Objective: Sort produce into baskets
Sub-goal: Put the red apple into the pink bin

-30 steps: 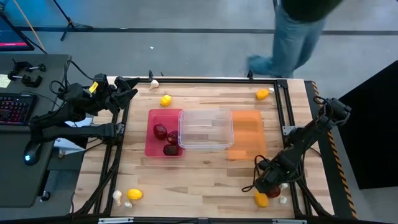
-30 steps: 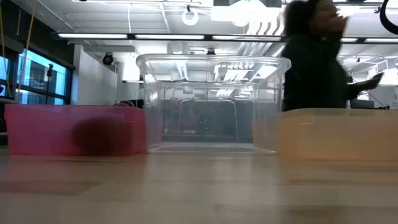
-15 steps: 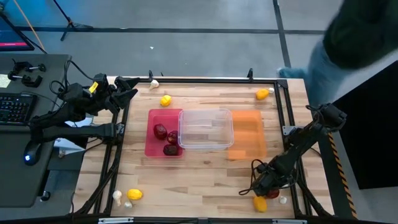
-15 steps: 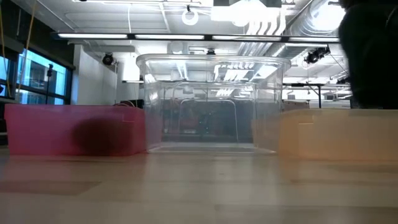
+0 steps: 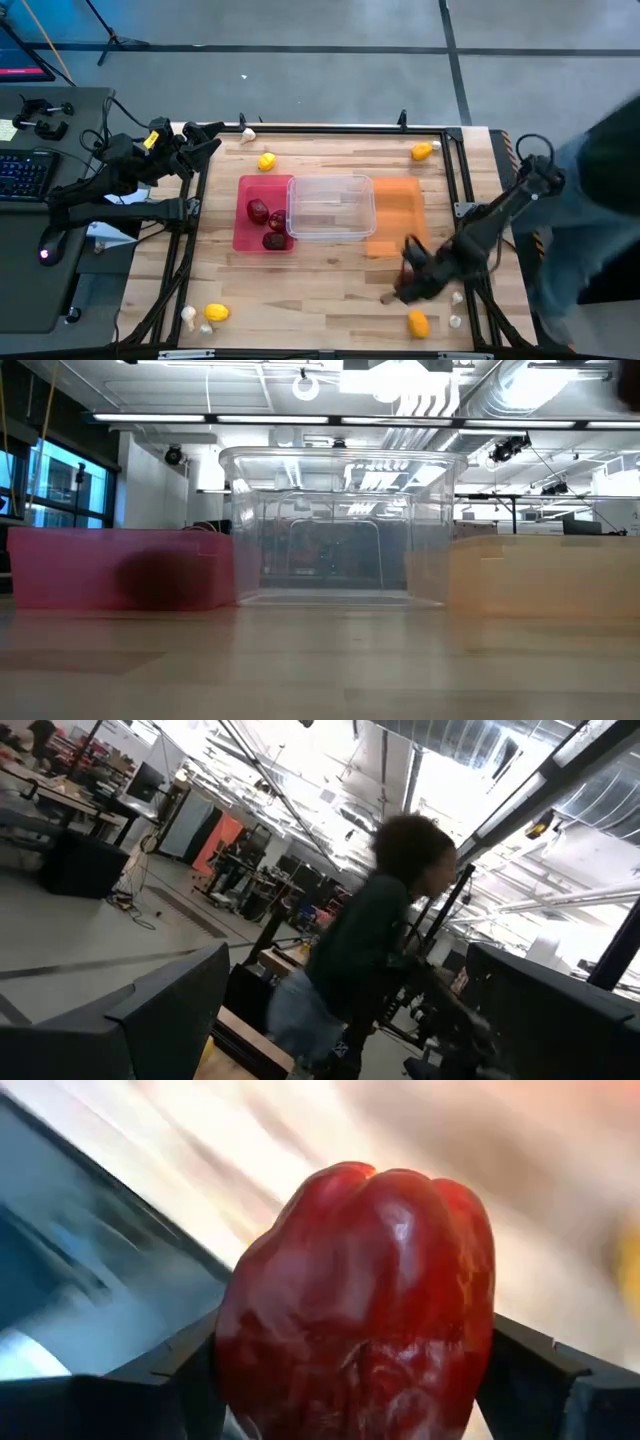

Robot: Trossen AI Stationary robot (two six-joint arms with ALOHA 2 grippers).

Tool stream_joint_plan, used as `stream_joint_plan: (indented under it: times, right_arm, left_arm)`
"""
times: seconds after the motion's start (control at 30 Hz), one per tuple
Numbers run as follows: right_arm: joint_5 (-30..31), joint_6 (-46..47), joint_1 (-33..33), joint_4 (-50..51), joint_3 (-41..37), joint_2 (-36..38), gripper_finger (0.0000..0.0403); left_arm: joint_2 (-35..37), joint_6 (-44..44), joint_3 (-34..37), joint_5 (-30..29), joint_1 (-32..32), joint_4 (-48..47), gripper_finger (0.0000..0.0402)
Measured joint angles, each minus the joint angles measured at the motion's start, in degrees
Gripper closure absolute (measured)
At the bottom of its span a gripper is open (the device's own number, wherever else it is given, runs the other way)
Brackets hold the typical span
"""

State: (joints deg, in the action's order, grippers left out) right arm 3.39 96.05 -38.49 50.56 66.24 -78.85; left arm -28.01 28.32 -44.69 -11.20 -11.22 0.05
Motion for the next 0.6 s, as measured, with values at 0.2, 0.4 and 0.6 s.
stream_joint_plan:
  times: [0.2, 0.4, 0.6]
  right_arm:
    - [9.9, -30.5, 15.8, -11.1, 5.3, -4.2, 0.01]
    - [4.0, -57.6, 30.6, -38.5, 7.9, -13.8, 0.01]
    - [-2.9, -67.9, 39.6, -49.1, 19.1, -25.6, 0.0093]
  left_arm:
    - [-0.1, 0.1, 0.0, -0.1, 0.0, 0.0, 0.0009]
    - [-0.1, 0.1, 0.0, -0.1, 0.0, -0.2, 0.0009]
    - [-0.1, 0.6, 0.0, 0.2, 0.0, 0.9, 0.0009]
